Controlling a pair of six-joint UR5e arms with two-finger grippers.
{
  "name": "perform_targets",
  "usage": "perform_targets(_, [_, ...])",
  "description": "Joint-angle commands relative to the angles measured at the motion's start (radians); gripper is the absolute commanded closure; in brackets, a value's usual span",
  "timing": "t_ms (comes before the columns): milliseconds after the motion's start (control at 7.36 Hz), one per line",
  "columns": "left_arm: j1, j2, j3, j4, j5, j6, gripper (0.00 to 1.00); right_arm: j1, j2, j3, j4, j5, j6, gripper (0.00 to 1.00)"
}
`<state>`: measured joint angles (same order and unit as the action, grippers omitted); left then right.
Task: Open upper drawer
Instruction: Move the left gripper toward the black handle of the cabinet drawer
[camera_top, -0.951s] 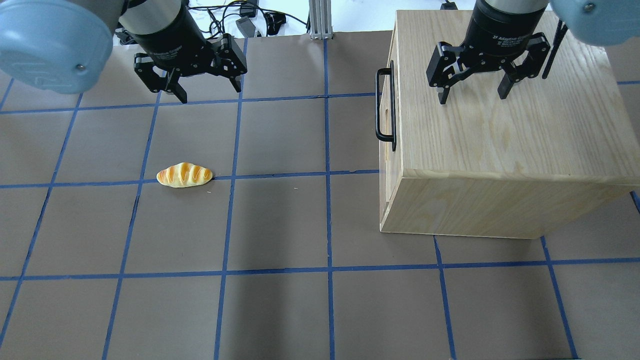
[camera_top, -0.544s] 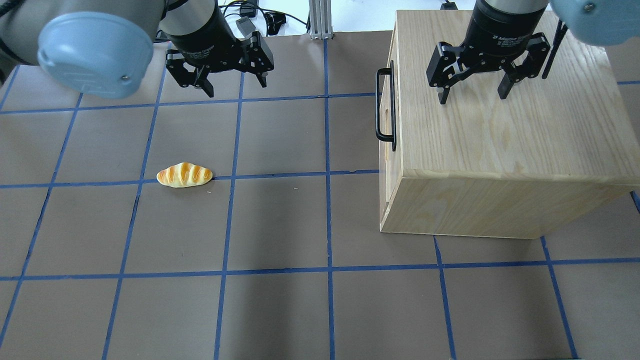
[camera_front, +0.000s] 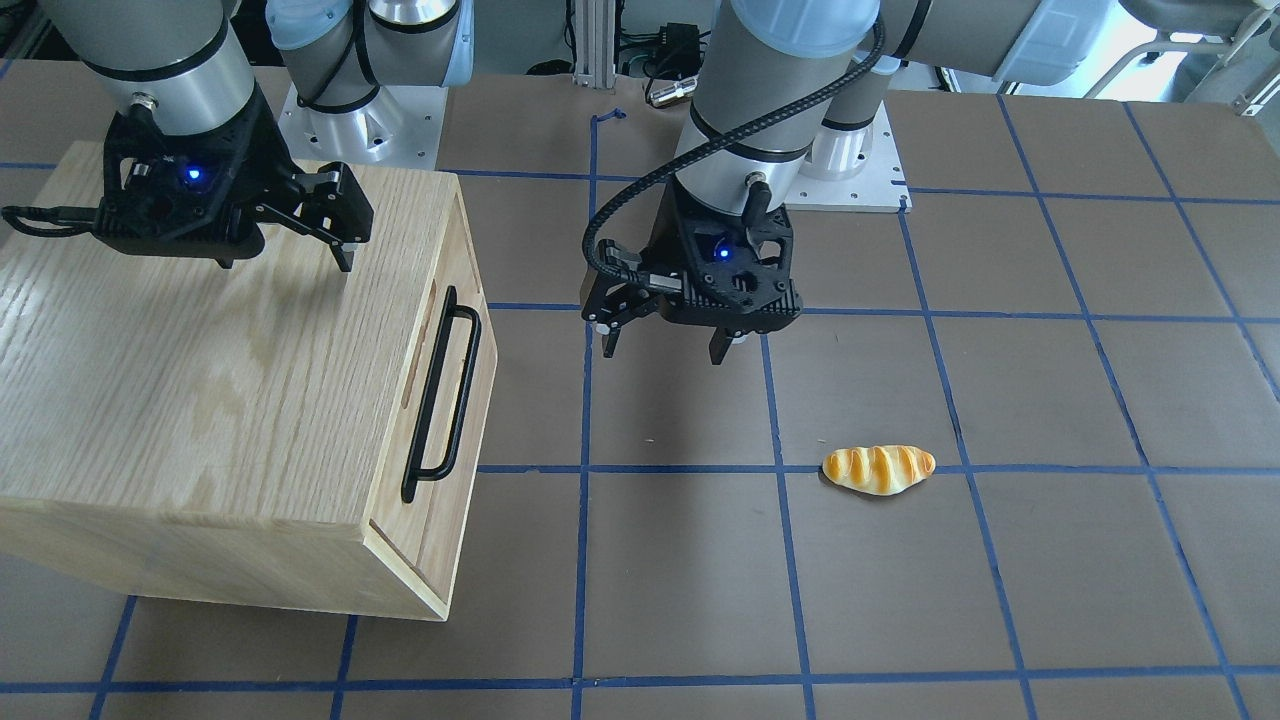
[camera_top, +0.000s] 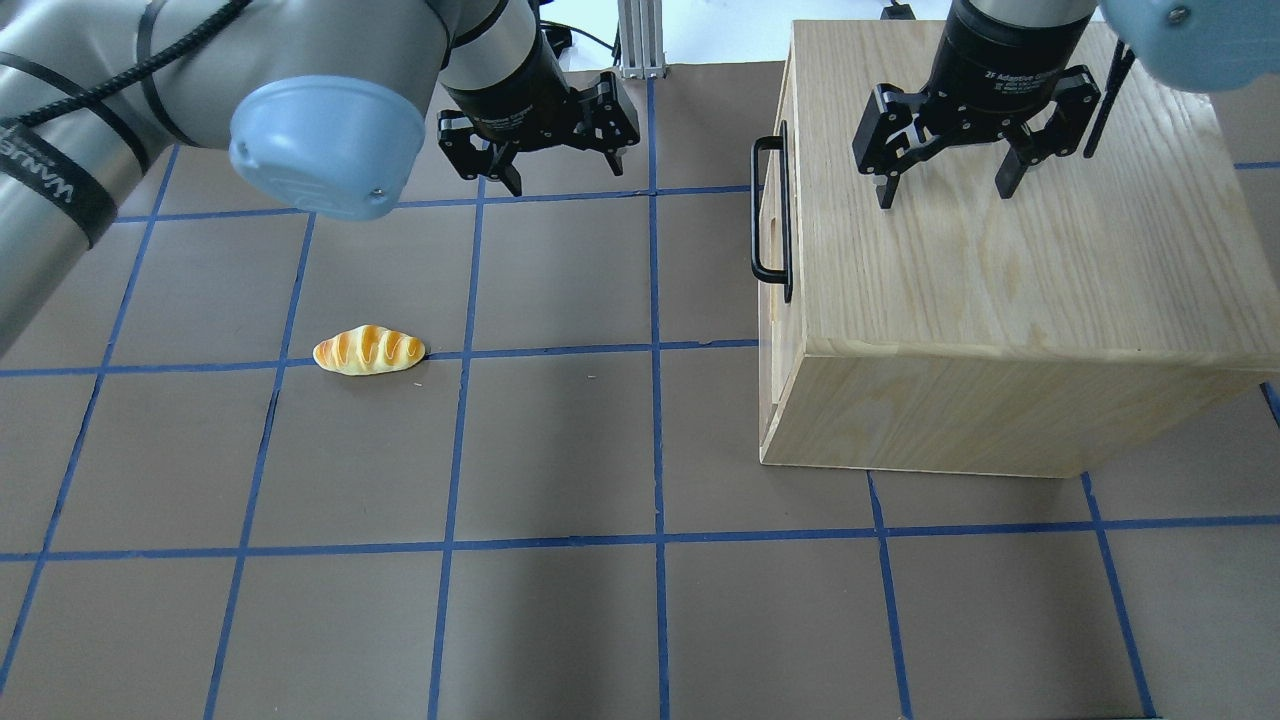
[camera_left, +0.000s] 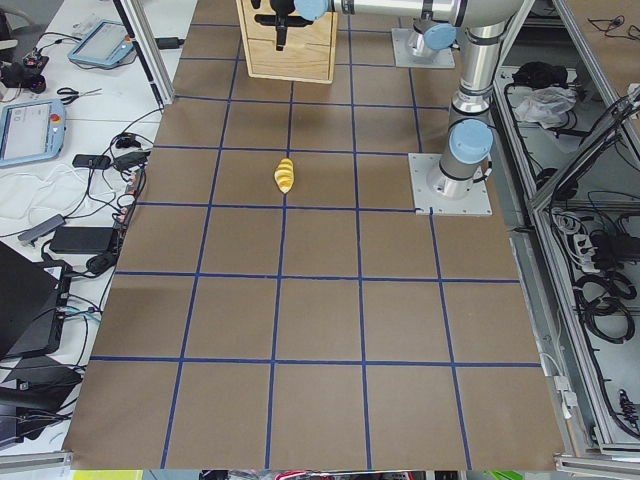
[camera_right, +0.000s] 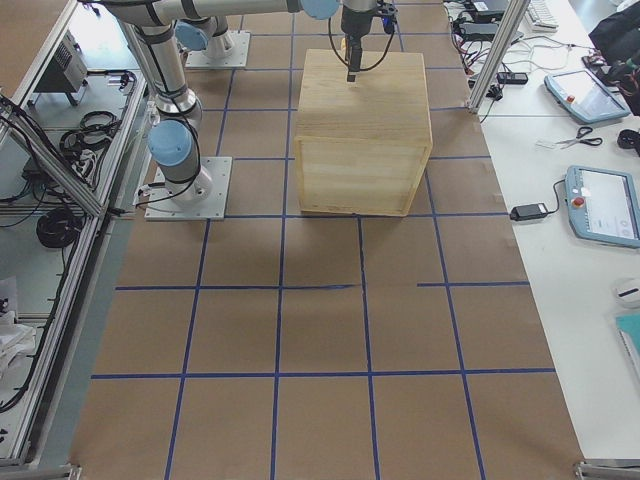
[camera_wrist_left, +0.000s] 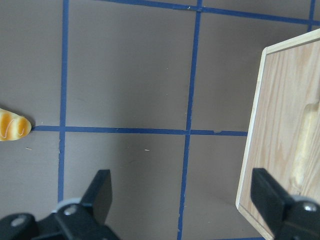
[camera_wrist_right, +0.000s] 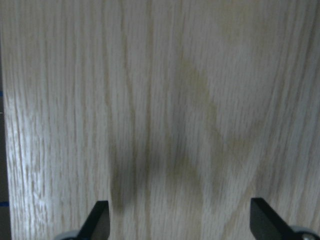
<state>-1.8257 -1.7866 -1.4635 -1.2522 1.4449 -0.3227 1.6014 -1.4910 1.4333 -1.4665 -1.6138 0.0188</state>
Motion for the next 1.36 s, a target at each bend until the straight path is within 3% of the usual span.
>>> perform_targets(0, [-0.027,-0.036,0.002,0.057,-0.067,-0.042,0.00,0.000,0.000,-0.001,0.000,0.000,0.000,0.00])
perform_targets(1223, [-0.142,-0.123,0.012,0.162,-0.089,-0.150,0.00,0.000,0.000,0.001,0.000,0.000,0.001,0.00])
